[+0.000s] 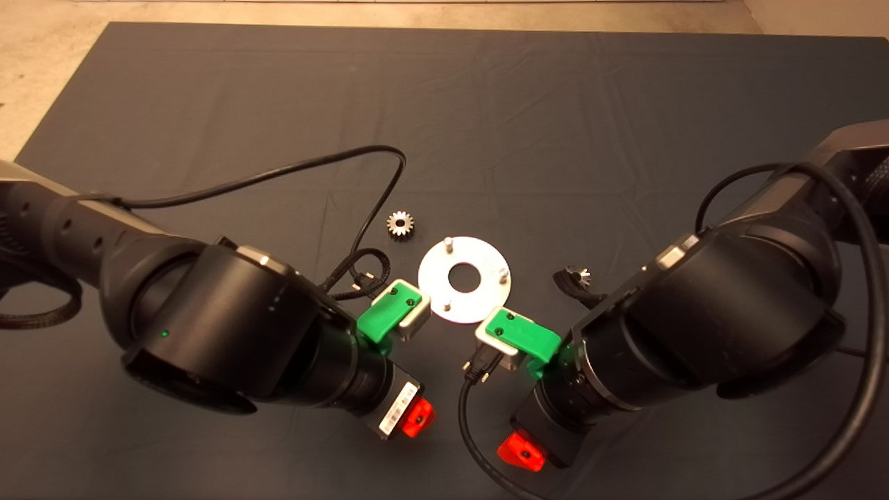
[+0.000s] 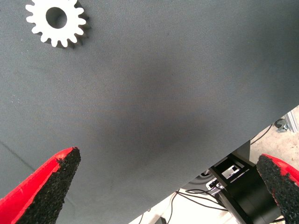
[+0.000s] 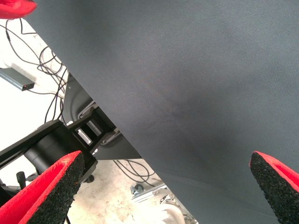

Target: Install three planetary gears onto the carrier pins

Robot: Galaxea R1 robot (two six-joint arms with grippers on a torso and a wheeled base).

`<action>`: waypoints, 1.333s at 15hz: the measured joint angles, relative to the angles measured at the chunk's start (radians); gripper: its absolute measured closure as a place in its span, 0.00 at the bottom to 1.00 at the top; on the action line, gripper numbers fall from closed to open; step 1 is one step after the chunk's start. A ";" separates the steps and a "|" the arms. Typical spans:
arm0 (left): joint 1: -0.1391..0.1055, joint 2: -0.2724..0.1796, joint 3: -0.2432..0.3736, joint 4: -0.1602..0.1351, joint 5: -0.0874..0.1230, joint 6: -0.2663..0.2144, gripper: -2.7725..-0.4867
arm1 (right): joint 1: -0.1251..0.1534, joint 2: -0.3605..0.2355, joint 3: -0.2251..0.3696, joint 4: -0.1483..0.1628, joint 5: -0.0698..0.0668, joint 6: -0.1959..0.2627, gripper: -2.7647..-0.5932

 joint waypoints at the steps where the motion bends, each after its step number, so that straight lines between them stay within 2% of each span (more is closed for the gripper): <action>1: 0.000 0.000 0.000 0.000 0.000 0.000 0.01 | 0.000 0.000 0.000 0.000 0.000 0.000 0.05; 4: 0.000 0.000 0.000 0.000 0.000 0.000 0.01 | 0.000 -0.014 0.000 0.000 0.001 -0.011 0.05; 6: 0.000 0.000 0.000 0.000 0.000 0.001 0.01 | 0.000 -0.062 0.000 0.000 0.004 -0.051 0.05; 9: 0.000 0.000 0.000 -0.001 0.000 0.007 0.01 | 0.000 -0.199 0.000 -0.001 0.002 -0.147 0.05; 10: 0.000 0.000 0.000 -0.001 0.000 0.009 0.01 | 0.000 -0.237 -0.001 -0.001 -0.006 -0.177 0.05; 11: 0.000 0.001 0.000 -0.001 0.000 0.011 0.01 | 0.000 -0.255 -0.002 -0.002 -0.006 -0.212 0.05; 16: 0.000 0.001 -0.015 -0.002 0.000 0.018 0.01 | -0.008 -0.300 -0.026 -0.010 0.000 -0.363 0.05; 18: 0.000 0.001 -0.020 -0.002 0.000 0.020 0.01 | -0.036 -0.308 -0.056 -0.024 0.000 -0.431 0.05; 20: 0.000 0.001 -0.024 -0.003 0.000 0.021 0.01 | -0.069 -0.308 -0.104 -0.067 0.001 -0.504 0.05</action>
